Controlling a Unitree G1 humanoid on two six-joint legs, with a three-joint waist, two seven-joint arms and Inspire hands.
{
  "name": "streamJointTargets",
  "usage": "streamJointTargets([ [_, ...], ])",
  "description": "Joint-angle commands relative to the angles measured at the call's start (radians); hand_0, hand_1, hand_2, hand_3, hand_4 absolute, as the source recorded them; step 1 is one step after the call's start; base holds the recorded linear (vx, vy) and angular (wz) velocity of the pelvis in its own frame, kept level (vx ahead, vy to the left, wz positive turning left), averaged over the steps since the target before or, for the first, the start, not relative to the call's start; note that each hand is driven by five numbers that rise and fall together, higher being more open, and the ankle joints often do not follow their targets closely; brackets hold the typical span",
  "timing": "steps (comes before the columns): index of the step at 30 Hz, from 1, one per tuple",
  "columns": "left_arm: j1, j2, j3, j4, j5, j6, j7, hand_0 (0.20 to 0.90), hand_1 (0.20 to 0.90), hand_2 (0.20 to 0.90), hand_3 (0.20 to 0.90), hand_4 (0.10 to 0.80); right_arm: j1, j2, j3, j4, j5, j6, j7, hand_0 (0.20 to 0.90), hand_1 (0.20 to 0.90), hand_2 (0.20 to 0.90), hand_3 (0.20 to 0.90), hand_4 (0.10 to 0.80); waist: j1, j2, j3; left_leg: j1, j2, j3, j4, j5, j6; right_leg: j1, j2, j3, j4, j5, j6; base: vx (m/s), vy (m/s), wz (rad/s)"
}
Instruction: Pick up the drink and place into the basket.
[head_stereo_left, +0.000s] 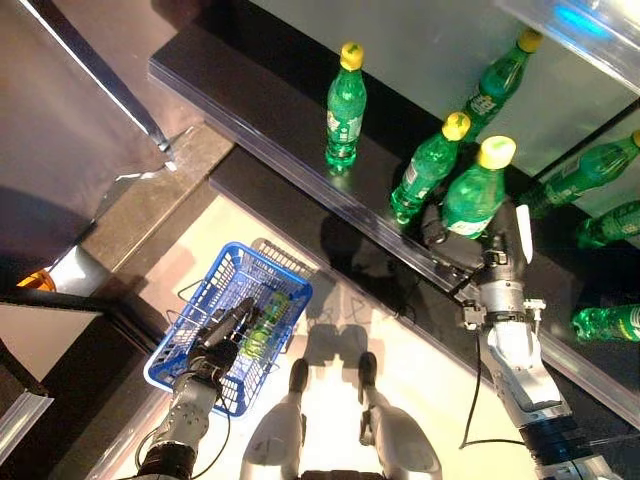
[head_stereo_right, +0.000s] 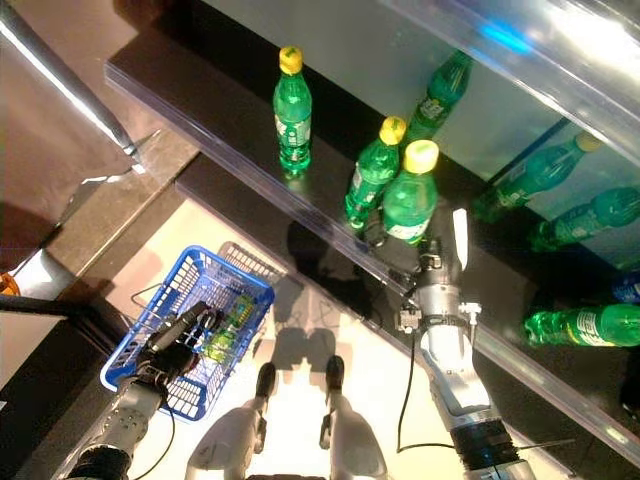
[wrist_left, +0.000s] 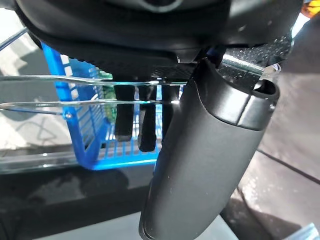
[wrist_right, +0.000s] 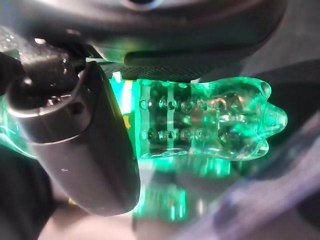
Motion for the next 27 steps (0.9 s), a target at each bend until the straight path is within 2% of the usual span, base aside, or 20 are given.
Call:
streamJointTargets([
  [1, 0.005, 0.047, 0.085, -0.257, 0.073, -0.138, -0.085, 0.3, 0.3, 0.3, 0.2, 0.1, 0.059, -0.094, 0.039, -0.2, 0.1, -0.087, 0.109, 0.3, 0.3, 0.3, 0.2, 0.1, 0.0, 0.063, -0.272, -0.05, -0.001, 0.027, 0.054, -0.001, -0.1, 0.018, 0.027, -0.028, 0.099, -0.132, 0.097, 0.036, 0.105, 0.16],
  [7, 0.049, 0.025, 0.067, -0.333, 0.101, -0.152, -0.093, 0.3, 0.3, 0.3, 0.2, 0.1, 0.128, -0.081, 0.087, -0.168, 0.18, -0.079, 0.218, 0.3, 0.3, 0.3, 0.2, 0.1, -0.001, 0.066, -0.293, -0.023, -0.004, 0.028, 0.044, 0.015, -0.105, 0.038, 0.035, -0.033, 0.084, -0.118, 0.091, 0.019, 0.104, 0.06],
  [13, 0.094, -0.006, 0.063, -0.392, 0.091, -0.177, -0.103, 0.3, 0.3, 0.3, 0.2, 0.1, 0.208, -0.039, 0.109, -0.131, 0.231, -0.048, 0.332, 0.3, 0.3, 0.3, 0.2, 0.1, -0.013, 0.076, -0.292, 0.01, -0.01, 0.031, 0.032, 0.022, -0.097, 0.063, 0.033, -0.034, 0.089, -0.128, 0.075, -0.024, 0.117, 0.01],
  [19, 0.117, -0.02, 0.026, -0.431, 0.082, -0.197, -0.105, 0.3, 0.3, 0.3, 0.2, 0.1, 0.224, -0.053, 0.145, -0.126, 0.236, -0.01, 0.445, 0.3, 0.3, 0.3, 0.2, 0.1, -0.019, 0.081, -0.282, 0.035, -0.023, 0.036, 0.035, 0.021, -0.087, 0.086, 0.026, -0.037, 0.073, -0.121, 0.064, -0.037, 0.123, 0.01],
  [23, 0.103, -0.01, -0.004, -0.44, 0.102, -0.189, -0.107, 0.3, 0.3, 0.3, 0.2, 0.1, 0.189, -0.054, 0.184, -0.089, 0.21, 0.011, 0.453, 0.3, 0.3, 0.3, 0.2, 0.1, -0.009, 0.089, -0.284, 0.043, -0.029, 0.032, 0.036, 0.022, -0.083, 0.098, 0.016, -0.053, 0.069, -0.119, 0.061, -0.032, 0.119, 0.12],
  [27, 0.084, 0.008, -0.031, -0.465, 0.133, -0.148, -0.114, 0.3, 0.3, 0.3, 0.2, 0.1, 0.145, -0.04, 0.234, -0.033, 0.178, 0.038, 0.435, 0.3, 0.3, 0.3, 0.2, 0.1, 0.018, 0.099, -0.296, 0.055, -0.035, 0.015, 0.033, 0.02, -0.079, 0.111, -0.001, -0.088, 0.072, -0.121, 0.057, -0.025, 0.114, 0.31],
])
